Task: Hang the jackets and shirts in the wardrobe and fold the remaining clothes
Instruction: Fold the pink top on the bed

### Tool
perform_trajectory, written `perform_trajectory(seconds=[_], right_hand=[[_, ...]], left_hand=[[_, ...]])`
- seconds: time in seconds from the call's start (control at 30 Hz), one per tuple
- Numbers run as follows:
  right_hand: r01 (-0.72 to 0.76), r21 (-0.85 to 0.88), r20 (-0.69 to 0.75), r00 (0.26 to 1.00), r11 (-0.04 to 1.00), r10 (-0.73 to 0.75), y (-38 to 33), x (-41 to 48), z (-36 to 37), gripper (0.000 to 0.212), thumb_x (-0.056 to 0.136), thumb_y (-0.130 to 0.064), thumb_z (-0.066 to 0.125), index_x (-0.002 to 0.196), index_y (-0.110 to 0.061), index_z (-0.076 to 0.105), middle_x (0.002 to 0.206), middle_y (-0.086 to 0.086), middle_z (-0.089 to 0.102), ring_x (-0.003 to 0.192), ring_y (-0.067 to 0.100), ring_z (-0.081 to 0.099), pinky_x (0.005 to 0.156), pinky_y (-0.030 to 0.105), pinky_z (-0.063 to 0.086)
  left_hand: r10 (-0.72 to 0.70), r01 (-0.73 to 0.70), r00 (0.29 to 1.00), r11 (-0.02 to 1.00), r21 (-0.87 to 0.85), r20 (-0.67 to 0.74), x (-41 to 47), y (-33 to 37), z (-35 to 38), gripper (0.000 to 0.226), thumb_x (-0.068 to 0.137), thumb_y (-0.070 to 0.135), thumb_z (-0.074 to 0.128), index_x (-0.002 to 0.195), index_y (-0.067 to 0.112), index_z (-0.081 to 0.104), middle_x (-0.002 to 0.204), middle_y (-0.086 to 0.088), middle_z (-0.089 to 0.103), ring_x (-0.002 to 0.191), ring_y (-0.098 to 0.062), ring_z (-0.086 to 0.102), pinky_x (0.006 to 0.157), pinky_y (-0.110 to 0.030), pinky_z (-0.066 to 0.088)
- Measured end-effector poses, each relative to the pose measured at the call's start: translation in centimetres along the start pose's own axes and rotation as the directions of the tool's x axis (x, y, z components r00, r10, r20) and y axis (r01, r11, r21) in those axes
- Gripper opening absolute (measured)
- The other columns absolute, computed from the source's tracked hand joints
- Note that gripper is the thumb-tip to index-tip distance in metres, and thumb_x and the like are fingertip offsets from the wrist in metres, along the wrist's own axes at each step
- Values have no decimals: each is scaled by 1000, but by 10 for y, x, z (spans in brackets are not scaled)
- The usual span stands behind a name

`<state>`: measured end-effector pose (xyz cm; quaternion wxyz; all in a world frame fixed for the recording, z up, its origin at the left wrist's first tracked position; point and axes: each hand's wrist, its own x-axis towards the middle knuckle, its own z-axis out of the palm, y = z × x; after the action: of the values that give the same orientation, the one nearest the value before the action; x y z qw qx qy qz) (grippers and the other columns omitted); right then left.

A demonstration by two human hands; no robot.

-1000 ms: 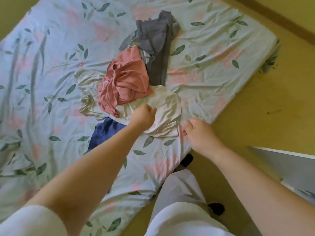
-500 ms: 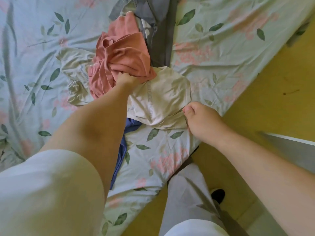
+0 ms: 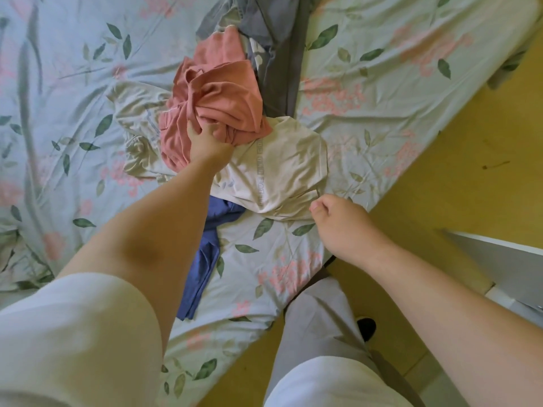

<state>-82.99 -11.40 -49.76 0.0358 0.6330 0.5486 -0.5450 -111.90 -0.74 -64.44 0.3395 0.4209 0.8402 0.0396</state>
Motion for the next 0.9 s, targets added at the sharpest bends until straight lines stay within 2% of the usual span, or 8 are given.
perform_trajectory(seconds=[0.1,0.2,0.3,0.4,0.47,0.53,0.77,0.9], right_hand=[[-9,23,-9,1000,1000,9,2,7,5,38,110,-36,31,95,-11,56,79,3,54,89,19,43,56,25,26],[3,1,-21,1000,1000,-3,0,15,10,39,110,-36,30,95,-11,56,77,3,55,83,23,48,60,29,29],[4,0,-31,1000,1000,-4,-2,19,13,41,110,-36,30,105,-8,60,82,5,60,81,22,54,73,30,33],[-12,25,-32,999,1000,13,-1,22,16,41,110,-36,32,101,-7,60,73,2,56,67,17,50,78,28,28],[-22,35,-37,999,999,24,-2,24,16,40,109,-36,32,98,-8,59,70,1,54,67,18,49,79,28,28],[-28,21,-27,999,999,29,-4,25,15,40,109,-36,32,99,-9,60,75,3,58,77,22,53,81,30,31],[-40,-6,-3,999,999,40,-16,16,5,36,108,-39,36,100,-14,60,81,5,61,70,19,56,58,33,40],[-26,-12,-5,1000,1000,26,-24,4,-2,23,105,-38,42,97,-25,59,84,-1,65,72,19,61,61,34,48]], left_hand=[[24,-25,999,999,28,23,11,11,-6,33,73,27,63,107,29,64,169,-7,-1,102,-11,46,70,-17,41],[13,-14,1000,1000,16,25,31,15,-12,70,68,36,61,138,31,54,169,-5,-10,141,-27,37,96,-23,35],[-54,55,998,995,-79,17,49,21,-21,107,53,53,74,152,40,35,169,-5,0,149,-40,26,112,-40,40],[-182,211,977,915,-344,114,64,21,-26,109,50,36,92,148,33,44,150,-10,43,113,-25,64,90,-38,58],[-205,308,950,751,-585,237,64,20,-25,73,71,19,77,140,15,53,113,-5,67,73,-12,69,70,-28,58],[-244,331,944,675,-660,224,64,17,-24,43,80,10,69,122,10,65,90,-2,70,72,-13,66,69,-27,55],[-157,188,982,751,-633,106,-24,23,-22,50,74,23,79,119,6,64,102,-20,70,77,-25,65,65,-35,56],[69,-31,992,943,-332,104,-109,34,-14,32,88,34,68,76,6,59,65,-10,58,59,-24,53,54,-35,44]])
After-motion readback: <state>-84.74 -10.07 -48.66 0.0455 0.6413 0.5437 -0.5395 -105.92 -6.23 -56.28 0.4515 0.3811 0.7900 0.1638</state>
